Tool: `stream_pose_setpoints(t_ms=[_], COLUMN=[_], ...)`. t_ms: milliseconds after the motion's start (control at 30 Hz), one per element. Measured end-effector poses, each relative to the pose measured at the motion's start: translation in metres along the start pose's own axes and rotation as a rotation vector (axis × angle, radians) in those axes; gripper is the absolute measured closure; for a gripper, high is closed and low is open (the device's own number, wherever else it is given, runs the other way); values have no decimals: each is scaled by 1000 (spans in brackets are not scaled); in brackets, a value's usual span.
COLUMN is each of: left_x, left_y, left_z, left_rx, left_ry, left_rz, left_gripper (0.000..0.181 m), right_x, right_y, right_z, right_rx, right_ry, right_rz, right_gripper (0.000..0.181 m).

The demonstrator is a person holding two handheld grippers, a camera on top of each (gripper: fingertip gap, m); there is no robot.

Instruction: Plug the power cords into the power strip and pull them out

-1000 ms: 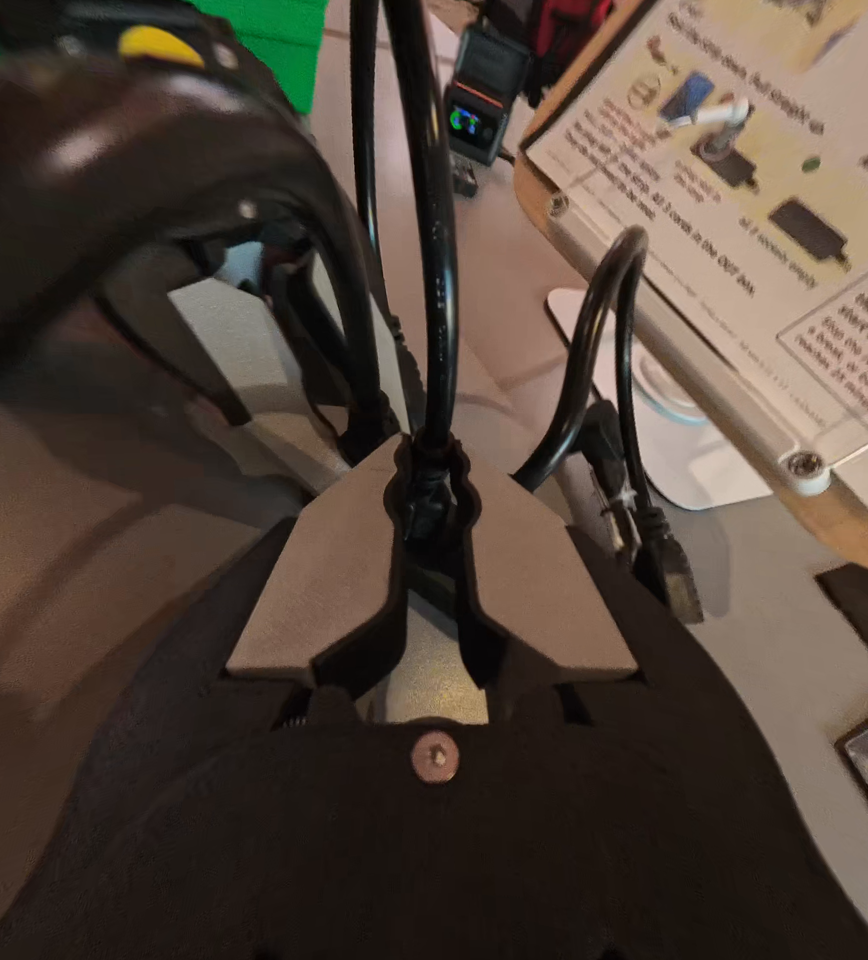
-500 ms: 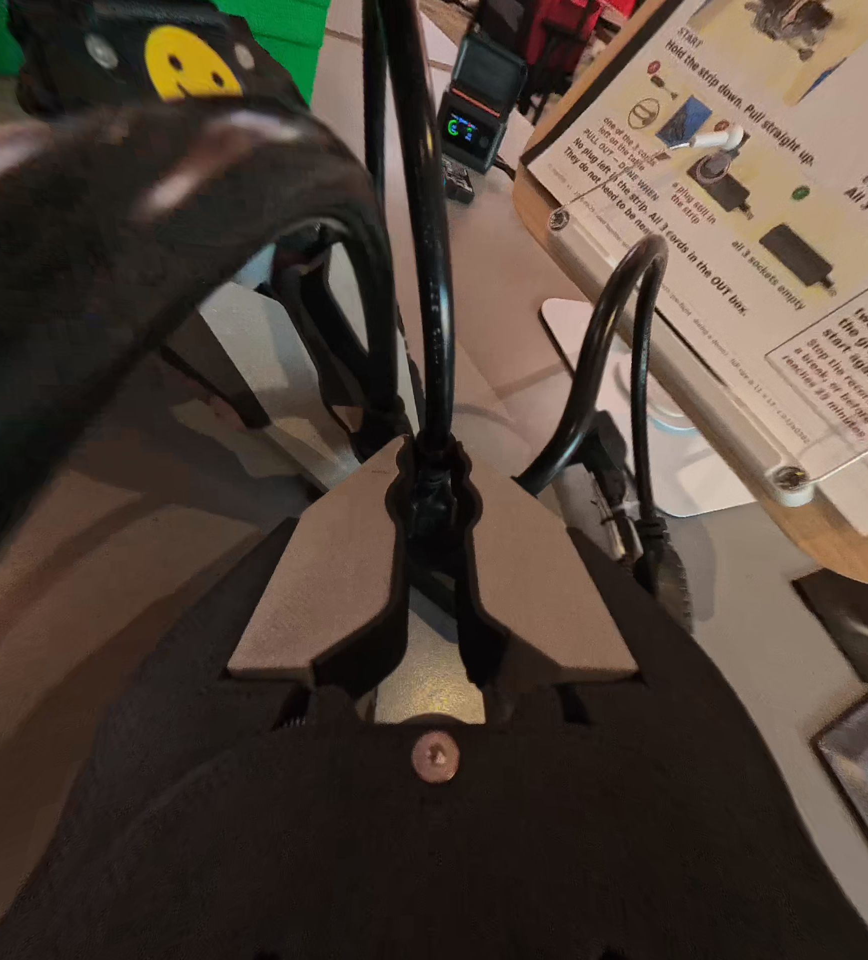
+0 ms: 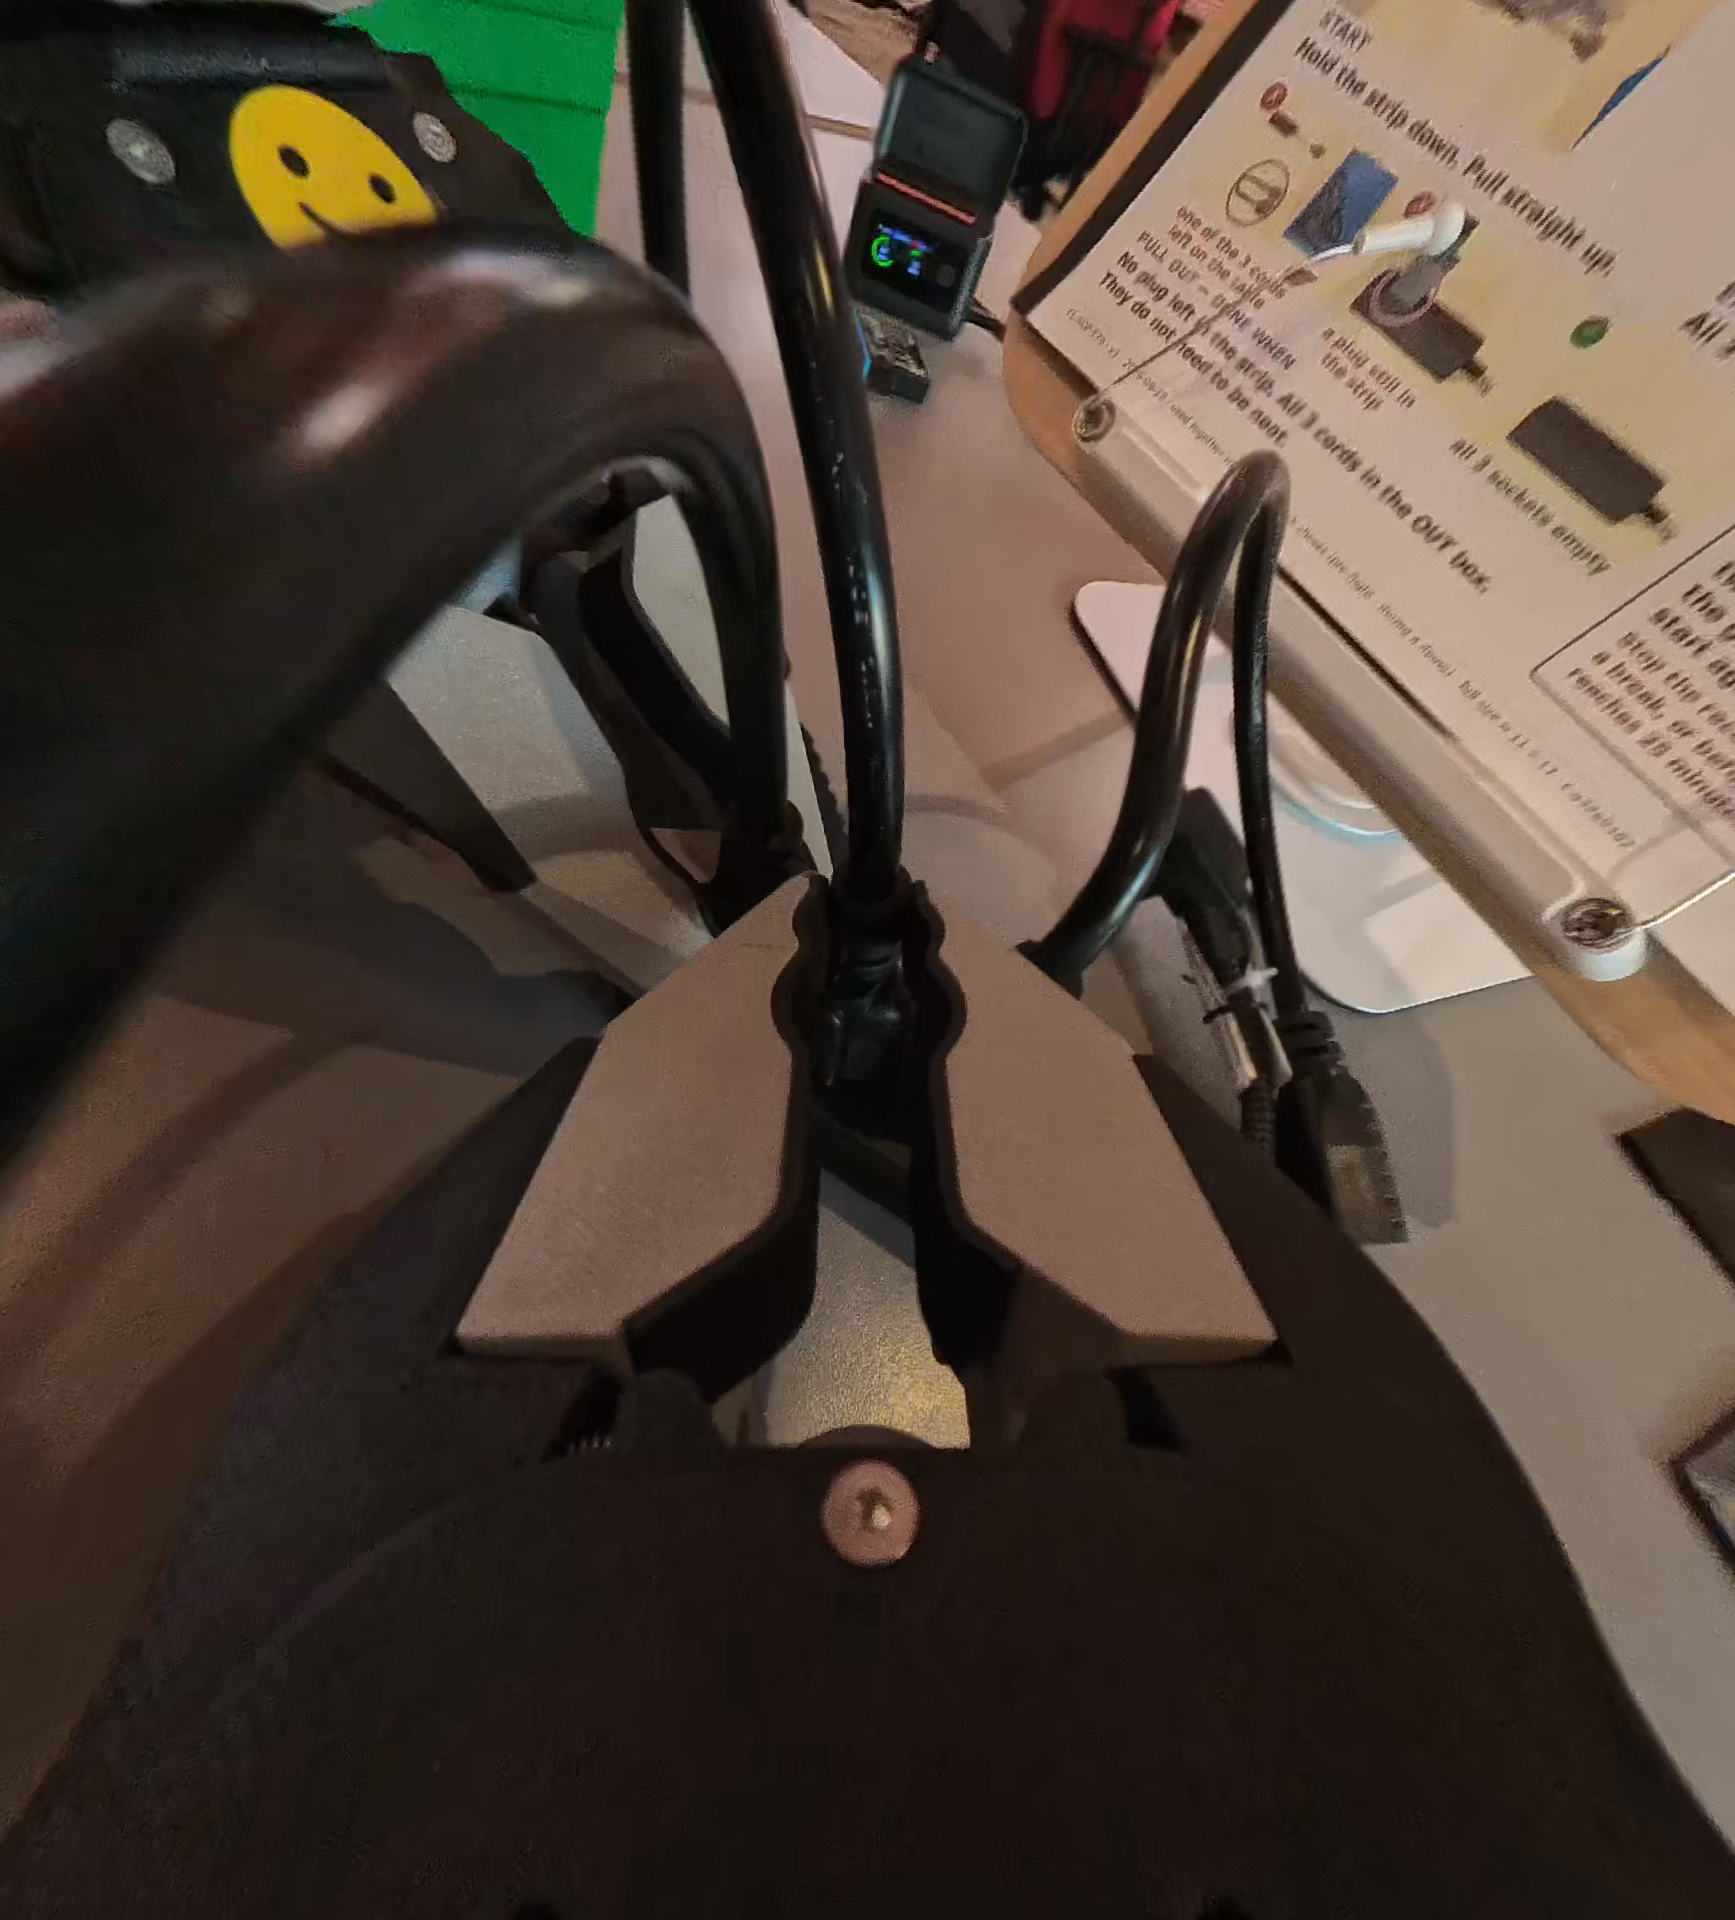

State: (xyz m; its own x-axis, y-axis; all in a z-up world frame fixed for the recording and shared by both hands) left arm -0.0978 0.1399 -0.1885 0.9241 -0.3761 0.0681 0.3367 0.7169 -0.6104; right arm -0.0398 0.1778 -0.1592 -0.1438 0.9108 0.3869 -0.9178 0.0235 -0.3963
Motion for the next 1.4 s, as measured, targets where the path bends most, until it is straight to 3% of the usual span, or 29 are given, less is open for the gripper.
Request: stream_pose_setpoints(t_ms=[100,233,333,433,833,967,1133,1400], left_x=[0,2,0,2,11,16,18,15], left_y=[-1,0,-3,-3,-6,-2,-9,-1], left_z=[-1,-1,-5,-3,-6,-2,-6,-2], left_rx=[9,4,7,9,-19,-47,-24,-29], left_ry=[-7,11,-35,2,20,74,74,22], left_rz=[-6,-9,-65,-30,-133,-58,-116,-57], left_gripper=[156,155,156,156,156,156,155,156], right_x=[1,12,2,-1,3,5,4,6], right_y=[0,-3,-1,-2,-13,-13,-19,-10], right_z=[0,-9,-2,1,-6,-8,-8,-5], right_rx=[-6,21,5,-5,56,62,71,41], right_ry=[-27,79,20,-44,28,42,-13,77], right_rz=[4,115,87,58,295,305,336,244], right_gripper=[170,169,169,170,169,169,168,170])
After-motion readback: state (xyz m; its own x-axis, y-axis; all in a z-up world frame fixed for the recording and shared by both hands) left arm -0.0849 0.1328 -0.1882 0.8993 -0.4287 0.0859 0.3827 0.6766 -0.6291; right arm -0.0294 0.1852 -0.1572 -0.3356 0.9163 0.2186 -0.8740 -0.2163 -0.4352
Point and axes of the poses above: each gripper's, where its closed fingertips meet, y out along the fingers, z out of its top, x = y × z across the jaws, the point moved 6 cm from there along -y, back along the fingers, and after that the axes turned 5 degrees about -y, right-handed, at the moved point
